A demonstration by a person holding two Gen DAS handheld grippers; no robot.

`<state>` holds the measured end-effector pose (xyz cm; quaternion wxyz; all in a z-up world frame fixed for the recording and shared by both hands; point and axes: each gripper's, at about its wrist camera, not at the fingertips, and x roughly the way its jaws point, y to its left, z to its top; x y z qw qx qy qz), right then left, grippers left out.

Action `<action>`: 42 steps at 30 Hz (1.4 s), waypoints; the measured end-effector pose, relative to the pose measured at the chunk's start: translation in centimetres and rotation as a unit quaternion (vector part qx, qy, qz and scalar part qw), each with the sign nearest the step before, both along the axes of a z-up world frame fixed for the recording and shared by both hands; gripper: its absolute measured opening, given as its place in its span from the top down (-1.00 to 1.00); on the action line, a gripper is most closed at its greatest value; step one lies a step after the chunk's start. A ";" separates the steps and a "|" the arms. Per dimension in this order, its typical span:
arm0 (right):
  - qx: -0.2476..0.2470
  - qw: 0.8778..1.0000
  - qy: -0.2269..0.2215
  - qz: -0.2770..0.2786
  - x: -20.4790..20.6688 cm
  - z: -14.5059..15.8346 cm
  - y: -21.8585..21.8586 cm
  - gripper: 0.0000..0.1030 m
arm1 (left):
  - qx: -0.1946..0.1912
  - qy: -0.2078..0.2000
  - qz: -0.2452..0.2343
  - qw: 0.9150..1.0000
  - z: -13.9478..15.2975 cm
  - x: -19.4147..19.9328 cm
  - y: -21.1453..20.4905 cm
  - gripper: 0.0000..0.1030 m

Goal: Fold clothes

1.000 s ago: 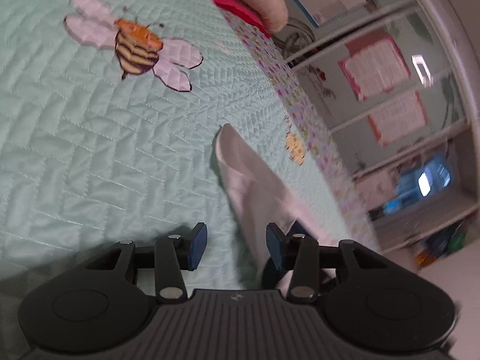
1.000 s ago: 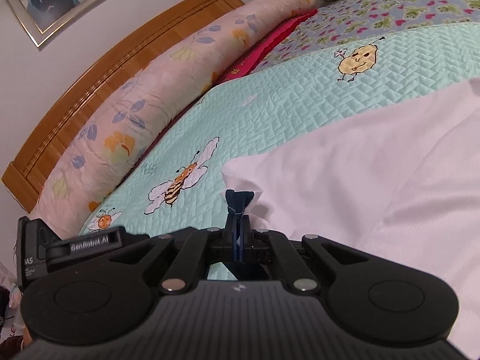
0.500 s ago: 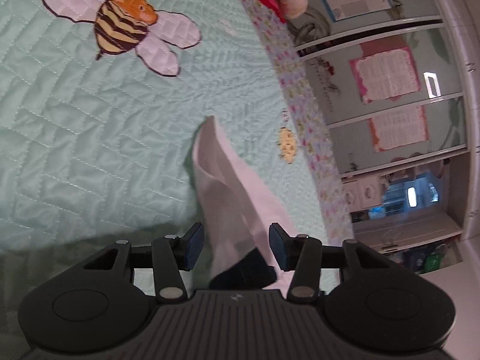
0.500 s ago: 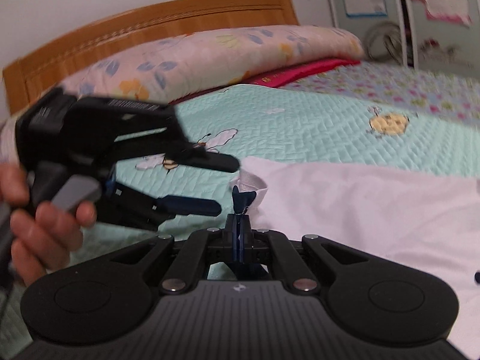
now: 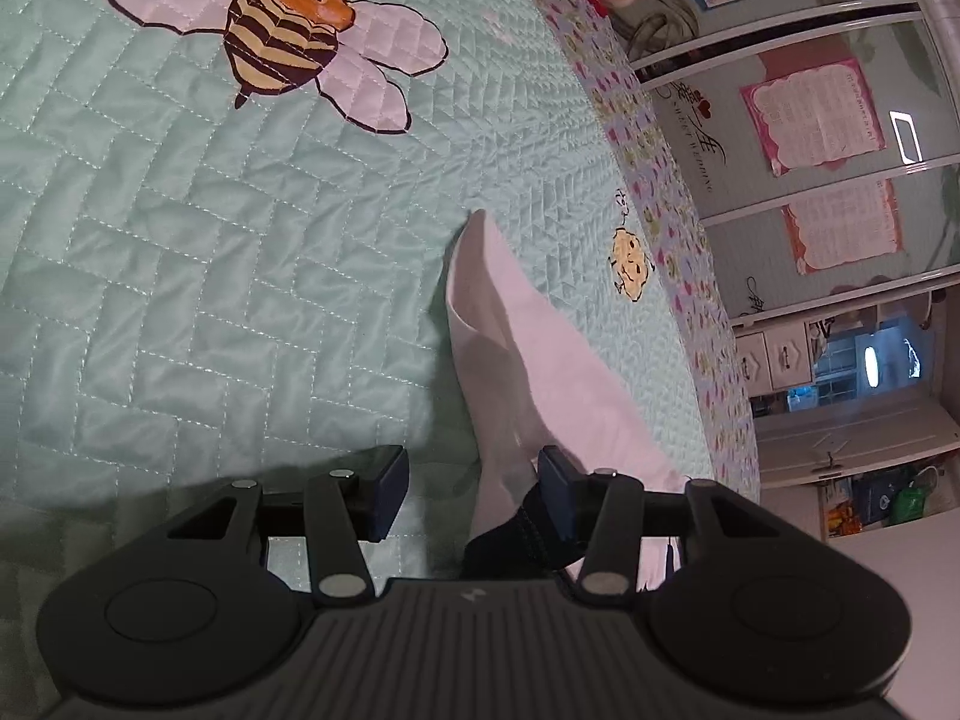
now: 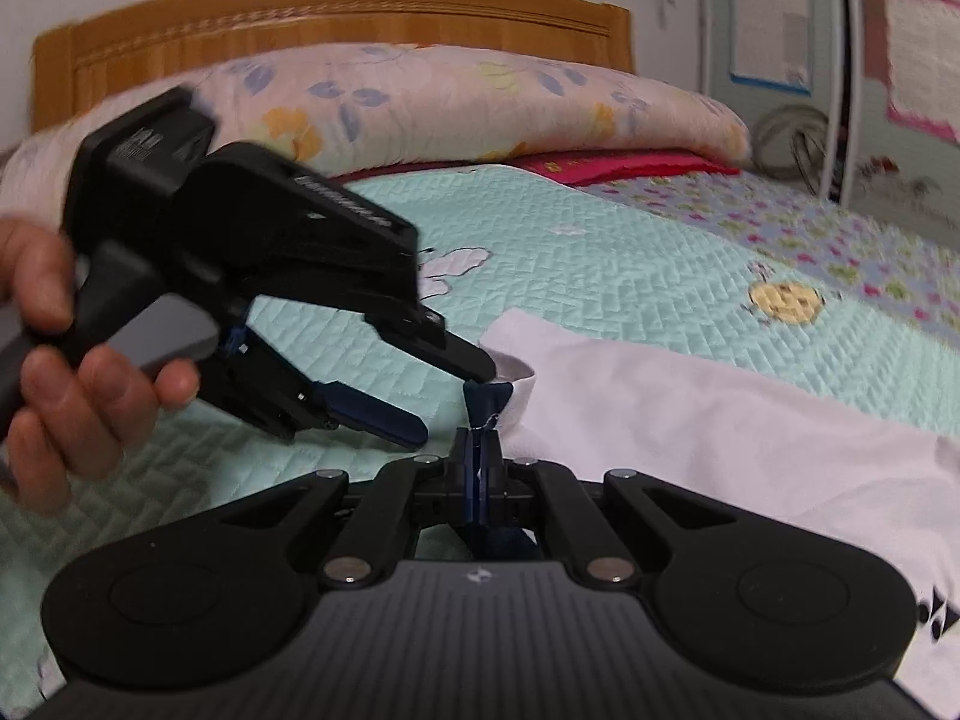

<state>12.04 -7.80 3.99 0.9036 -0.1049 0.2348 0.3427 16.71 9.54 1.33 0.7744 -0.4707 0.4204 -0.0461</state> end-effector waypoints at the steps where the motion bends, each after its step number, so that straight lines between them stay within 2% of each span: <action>1: -0.013 1.000 -0.011 0.009 -0.3 -0.1 0.4 1.00 | 0.003 0.003 -0.002 1.000 0.0 0.1 0.1 0.02; 6: -0.052 0.997 -0.046 0.029 -1.2 -0.4 1.6 1.00 | 0.003 0.013 -0.005 1.000 -0.5 0.1 0.3 0.03; 11: -0.065 0.996 -0.053 0.022 -1.1 -0.4 1.8 1.00 | -0.007 0.020 -0.012 1.000 -0.6 0.3 0.3 0.07; 13: -0.064 0.996 -0.053 0.022 -1.2 -0.3 1.8 1.00 | -0.005 0.021 -0.024 0.999 -0.7 0.5 0.1 0.21; 15: -0.063 0.996 -0.052 0.022 -1.2 -0.2 1.7 1.00 | -0.008 0.026 -0.041 0.999 -0.9 0.8 -0.2 0.71; 17: -0.060 0.997 -0.051 0.024 -1.1 -0.1 1.5 0.99 | -0.009 0.027 -0.050 0.998 -1.2 1.1 -0.5 0.95; 19: -0.056 0.997 -0.050 0.028 -1.0 0.0 1.2 0.97 | -0.001 0.026 -0.046 0.999 -1.4 1.1 -0.7 0.96; 21: -0.033 0.999 -0.028 0.022 -0.6 0.4 0.3 0.88 | -0.006 0.020 -0.044 0.999 -1.6 1.0 -0.6 0.96; 23: 0.007 1.000 0.011 0.002 0.6 1.3 -1.3 0.52 | -0.012 0.019 -0.041 0.999 -1.9 0.8 -0.4 0.96; 27: 0.061 0.995 0.074 -0.037 6.3 3.4 -2.5 0.45 | -0.020 0.021 -0.027 0.999 -2.4 0.2 0.6 0.96; 29: 0.072 0.991 0.107 -0.026 10.5 3.6 -1.8 0.43 | -0.023 0.019 -0.020 0.999 -2.4 -0.1 1.1 0.96; 31: 0.068 0.990 0.123 -0.010 14.4 3.5 -0.5 0.43 | -0.028 0.020 -0.016 0.999 -2.6 -0.4 1.4 0.96; 34: 0.009 0.994 0.110 0.015 18.0 2.8 2.0 0.43 | -0.043 0.020 -0.007 0.999 -3.2 -0.9 1.7 0.96; 42: -0.057 0.985 0.126 0.105 19.4 0.9 5.6 0.42 | -0.071 0.013 -0.005 0.997 -4.3 -1.3 2.3 0.95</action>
